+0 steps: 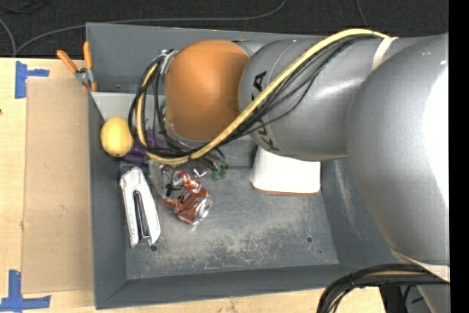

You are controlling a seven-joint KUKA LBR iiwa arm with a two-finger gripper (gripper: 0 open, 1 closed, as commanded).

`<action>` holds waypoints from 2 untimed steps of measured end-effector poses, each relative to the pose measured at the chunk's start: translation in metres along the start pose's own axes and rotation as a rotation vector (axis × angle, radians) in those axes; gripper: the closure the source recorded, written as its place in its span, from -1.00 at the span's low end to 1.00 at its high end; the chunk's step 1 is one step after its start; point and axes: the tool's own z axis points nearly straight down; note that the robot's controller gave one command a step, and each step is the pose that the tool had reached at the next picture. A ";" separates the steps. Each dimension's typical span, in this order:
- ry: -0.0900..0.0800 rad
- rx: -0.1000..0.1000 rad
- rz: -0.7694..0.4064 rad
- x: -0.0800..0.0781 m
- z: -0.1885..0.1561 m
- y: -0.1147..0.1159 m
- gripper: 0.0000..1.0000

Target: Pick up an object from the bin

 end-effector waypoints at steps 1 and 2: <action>0.007 -0.001 -0.008 0.008 0.023 0.005 1.00; 0.002 -0.001 -0.316 -0.039 -0.046 0.003 1.00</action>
Offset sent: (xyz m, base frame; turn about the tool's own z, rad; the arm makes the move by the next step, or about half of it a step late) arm 0.0314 0.0219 0.0474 -0.3164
